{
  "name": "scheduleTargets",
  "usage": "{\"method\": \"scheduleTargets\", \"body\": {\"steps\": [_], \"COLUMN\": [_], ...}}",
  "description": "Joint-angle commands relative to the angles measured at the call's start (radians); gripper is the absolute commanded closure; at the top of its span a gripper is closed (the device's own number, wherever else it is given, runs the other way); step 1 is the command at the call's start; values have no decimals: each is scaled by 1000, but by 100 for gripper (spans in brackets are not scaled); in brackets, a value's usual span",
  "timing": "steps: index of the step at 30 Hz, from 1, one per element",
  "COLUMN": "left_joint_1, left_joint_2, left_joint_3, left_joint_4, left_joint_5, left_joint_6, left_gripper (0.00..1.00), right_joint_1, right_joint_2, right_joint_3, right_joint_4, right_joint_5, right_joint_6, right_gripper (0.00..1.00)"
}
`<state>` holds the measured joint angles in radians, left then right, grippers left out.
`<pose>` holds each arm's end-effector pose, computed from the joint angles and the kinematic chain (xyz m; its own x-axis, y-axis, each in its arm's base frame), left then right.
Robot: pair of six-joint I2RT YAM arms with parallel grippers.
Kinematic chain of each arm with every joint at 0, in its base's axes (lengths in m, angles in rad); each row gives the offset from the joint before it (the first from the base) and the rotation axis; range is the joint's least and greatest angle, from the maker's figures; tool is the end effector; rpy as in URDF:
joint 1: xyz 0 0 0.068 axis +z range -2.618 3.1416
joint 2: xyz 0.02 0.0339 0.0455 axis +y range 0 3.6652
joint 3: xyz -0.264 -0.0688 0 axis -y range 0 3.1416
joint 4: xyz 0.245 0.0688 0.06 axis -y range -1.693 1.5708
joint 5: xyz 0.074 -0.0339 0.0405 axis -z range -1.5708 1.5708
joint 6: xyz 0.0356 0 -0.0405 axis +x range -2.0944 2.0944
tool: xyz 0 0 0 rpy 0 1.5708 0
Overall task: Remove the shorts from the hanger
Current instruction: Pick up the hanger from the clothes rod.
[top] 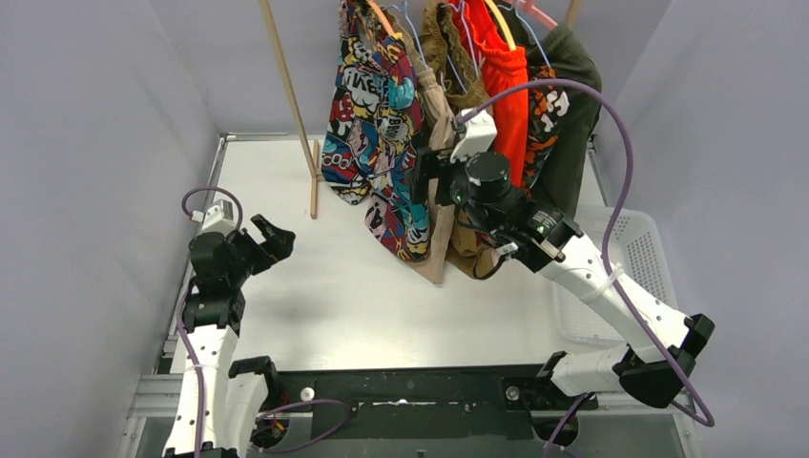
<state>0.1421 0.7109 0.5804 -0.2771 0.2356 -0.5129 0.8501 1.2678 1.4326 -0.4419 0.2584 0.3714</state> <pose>0.1698 0.0159 0.2703 -0.3784 -0.5361 -0.7545 -0.1277 0.8376 -0.5311 0.1899 0.2024 0.4352 -0.3730 0.1070 -0.9216 -0.4602 0.8412 0.2839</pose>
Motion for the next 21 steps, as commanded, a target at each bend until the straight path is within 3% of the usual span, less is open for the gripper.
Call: {"method": "scheduleTargets", "body": {"steps": [1,7,14,18,21], "left_joint_1": [-12,-10,-9,-6,-3], "left_joint_2": [0,0,3,23,40], "left_joint_3": [3,-1,-4,-10,-10], "left_joint_4": [-5,-17,-16,-4,-2], "left_joint_5": [44,-4,-14,11,23], "left_joint_6": [41,44,39,38,37], "left_gripper": [2,2,2,2,2], "right_joint_1": [-17,-82,-223,-226,-227], "right_joint_2": [92,233,389,529,565], "right_joint_3": [168,376,538,774,820], "right_joint_4": [32,29,85,-37,-49], "right_joint_5": [115,74,-266,-316,-317], "right_joint_6": [-119,-128,-109,-126,-133], "right_gripper": [16,19,36,44,47]}}
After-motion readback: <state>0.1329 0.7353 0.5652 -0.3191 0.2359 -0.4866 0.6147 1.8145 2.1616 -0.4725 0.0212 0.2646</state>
